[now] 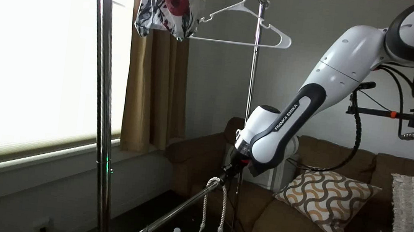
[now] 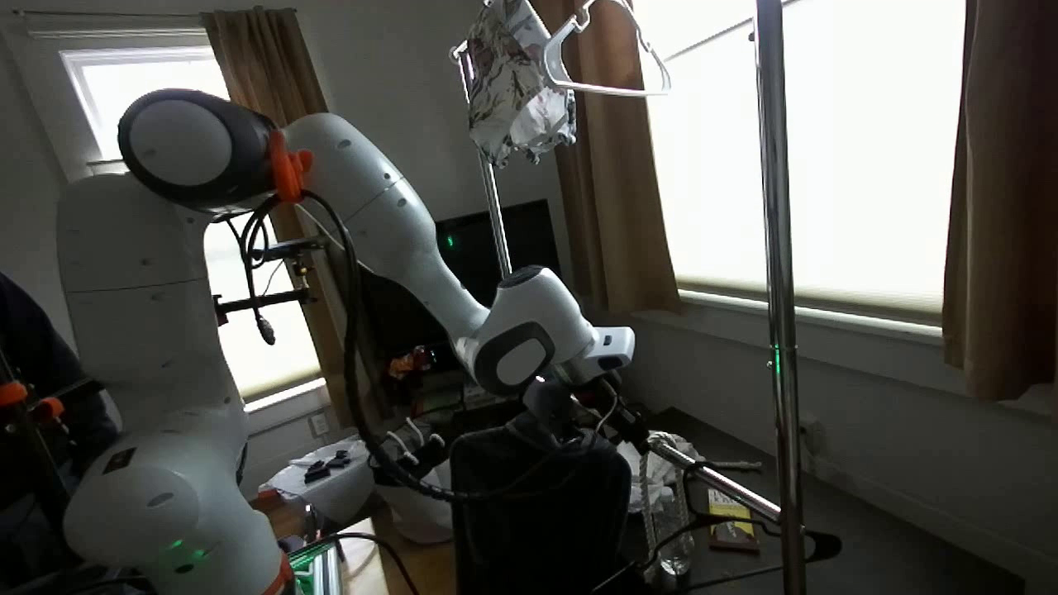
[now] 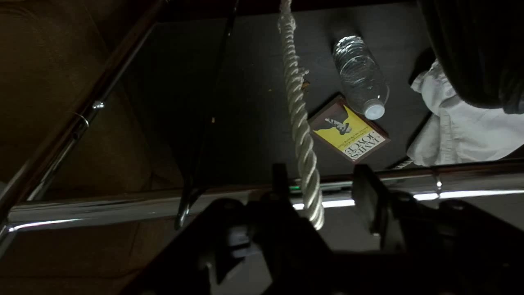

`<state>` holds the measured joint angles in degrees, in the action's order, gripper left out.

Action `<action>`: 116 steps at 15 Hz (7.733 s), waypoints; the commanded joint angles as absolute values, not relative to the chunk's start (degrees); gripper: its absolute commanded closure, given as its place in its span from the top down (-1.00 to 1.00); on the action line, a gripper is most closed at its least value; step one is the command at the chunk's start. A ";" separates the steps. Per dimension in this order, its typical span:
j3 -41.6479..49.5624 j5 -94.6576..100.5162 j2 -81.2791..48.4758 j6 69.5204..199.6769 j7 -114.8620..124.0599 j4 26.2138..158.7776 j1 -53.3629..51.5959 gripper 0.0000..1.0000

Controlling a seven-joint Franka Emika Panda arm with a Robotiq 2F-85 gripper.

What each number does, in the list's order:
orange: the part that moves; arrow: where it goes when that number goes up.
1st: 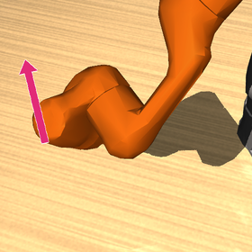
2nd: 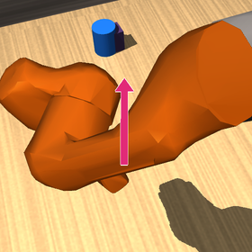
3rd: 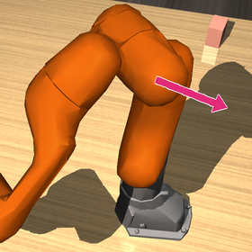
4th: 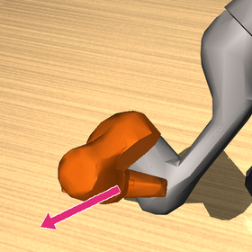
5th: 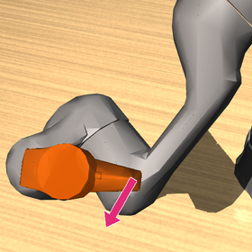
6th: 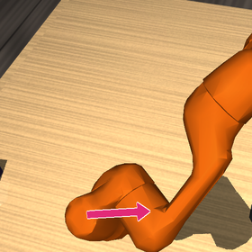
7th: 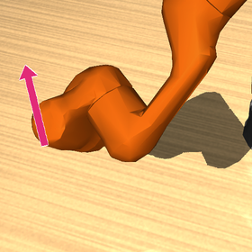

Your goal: Move the white rope from the bottom rod to the top rod

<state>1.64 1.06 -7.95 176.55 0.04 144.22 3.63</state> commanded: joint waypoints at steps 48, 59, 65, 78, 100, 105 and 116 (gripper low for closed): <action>-0.76 -85.19 -9.89 210.42 -26.36 157.49 -2.70 -0.94; 2.79 -90.48 -4.48 210.28 -54.23 157.72 0.50 -0.78; 4.59 -82.19 3.85 211.60 -64.05 157.99 2.09 -0.94; 9.97 -80.13 18.47 209.55 -118.61 157.11 7.55 -0.94; 19.47 -38.82 42.41 174.51 -107.93 144.49 25.87 -0.94; 22.54 -27.80 43.26 176.75 -99.21 143.85 22.50 -0.78; 28.68 -11.07 24.69 174.51 -76.50 111.34 15.30 -0.94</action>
<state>25.18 -10.02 30.85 176.97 -75.18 122.59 20.27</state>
